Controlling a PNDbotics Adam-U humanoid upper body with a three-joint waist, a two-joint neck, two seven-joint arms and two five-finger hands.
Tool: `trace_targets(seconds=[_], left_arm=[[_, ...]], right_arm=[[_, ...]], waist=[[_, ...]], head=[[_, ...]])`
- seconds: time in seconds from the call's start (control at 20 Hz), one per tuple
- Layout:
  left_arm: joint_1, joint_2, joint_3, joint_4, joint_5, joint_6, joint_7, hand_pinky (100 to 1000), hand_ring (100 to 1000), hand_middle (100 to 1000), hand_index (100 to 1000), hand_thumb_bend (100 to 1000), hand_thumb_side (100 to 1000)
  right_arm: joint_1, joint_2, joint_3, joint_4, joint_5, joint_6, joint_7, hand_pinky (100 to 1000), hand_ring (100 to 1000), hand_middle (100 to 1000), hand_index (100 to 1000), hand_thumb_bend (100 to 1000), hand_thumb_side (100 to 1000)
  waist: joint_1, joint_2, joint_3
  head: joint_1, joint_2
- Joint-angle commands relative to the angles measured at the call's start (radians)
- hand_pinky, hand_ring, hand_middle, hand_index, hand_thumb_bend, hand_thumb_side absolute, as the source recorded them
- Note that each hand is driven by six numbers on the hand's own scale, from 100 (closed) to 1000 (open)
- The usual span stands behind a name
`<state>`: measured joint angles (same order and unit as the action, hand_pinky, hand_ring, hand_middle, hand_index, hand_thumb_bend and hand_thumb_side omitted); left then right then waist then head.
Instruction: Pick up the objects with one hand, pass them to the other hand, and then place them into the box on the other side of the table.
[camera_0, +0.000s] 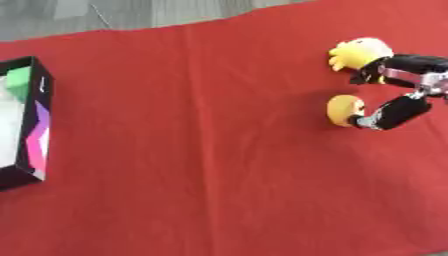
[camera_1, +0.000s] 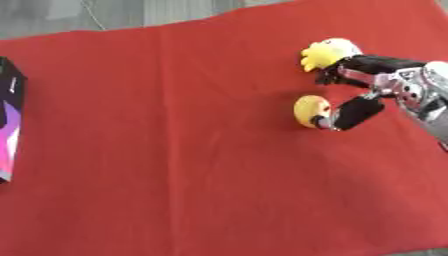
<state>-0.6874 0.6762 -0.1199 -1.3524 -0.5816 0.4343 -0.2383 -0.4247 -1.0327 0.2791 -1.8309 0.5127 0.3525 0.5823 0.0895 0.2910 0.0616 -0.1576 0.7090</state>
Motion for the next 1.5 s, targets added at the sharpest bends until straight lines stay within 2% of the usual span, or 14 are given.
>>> trace_targets(seconds=[0.05, 0.4, 0.5, 0.7, 1.05, 1.2, 1.25, 1.5], left_arm=[[-0.021, 0.026, 0.016, -0.02, 0.004, 0.002, 0.002, 843, 851, 758, 770, 100, 370], [-0.024, 0.024, 0.017, -0.023, 0.006, 0.002, 0.004, 842, 851, 757, 768, 100, 370], [-0.025, 0.025, 0.017, -0.024, 0.007, 0.002, 0.004, 843, 851, 757, 768, 100, 369], [-0.024, 0.025, 0.019, -0.024, 0.01, 0.003, 0.007, 843, 851, 757, 767, 100, 374], [-0.022, 0.026, 0.021, -0.023, 0.012, 0.005, 0.01, 842, 851, 754, 766, 100, 372], [-0.018, 0.029, 0.021, -0.024, 0.015, 0.005, 0.011, 841, 850, 753, 764, 100, 371], [-0.016, 0.03, 0.022, -0.024, 0.016, 0.004, 0.012, 841, 850, 752, 764, 100, 370], [-0.006, 0.037, 0.026, -0.025, 0.021, 0.004, 0.019, 840, 850, 750, 762, 100, 369]], right_arm=[[-0.009, -0.015, -0.013, 0.006, 0.008, -0.003, -0.002, 909, 843, 764, 817, 336, 371], [-0.008, -0.008, -0.005, 0.025, 0.001, 0.001, 0.004, 906, 831, 732, 783, 190, 326], [-0.007, -0.004, -0.005, 0.033, -0.002, 0.004, 0.003, 899, 822, 714, 767, 104, 313], [-0.004, 0.002, -0.004, 0.041, -0.017, 0.006, -0.011, 888, 808, 694, 749, 100, 276], [-0.002, 0.002, -0.009, 0.035, -0.047, 0.002, -0.058, 854, 742, 567, 632, 100, 100], [-0.004, -0.005, -0.021, 0.002, -0.08, 0.021, -0.106, 827, 722, 529, 579, 100, 100], [-0.005, -0.009, -0.026, -0.017, -0.101, 0.029, -0.121, 818, 716, 522, 572, 100, 120], [-0.006, -0.035, -0.061, -0.134, -0.207, 0.079, -0.177, 778, 699, 498, 548, 100, 100]], waist=[[0.01, -0.001, 0.003], [0.01, -0.001, 0.011], [0.01, 0.0, 0.014], [0.009, 0.001, 0.016], [0.008, -0.001, 0.014], [0.007, -0.009, 0.01], [0.006, -0.013, 0.008], [-0.001, -0.033, -0.001]], head=[[-0.001, -0.016], [0.01, -0.031], [0.012, -0.035], [0.012, -0.04], [0.016, -0.035], [0.02, -0.028], [0.022, -0.025], [0.03, -0.014]])
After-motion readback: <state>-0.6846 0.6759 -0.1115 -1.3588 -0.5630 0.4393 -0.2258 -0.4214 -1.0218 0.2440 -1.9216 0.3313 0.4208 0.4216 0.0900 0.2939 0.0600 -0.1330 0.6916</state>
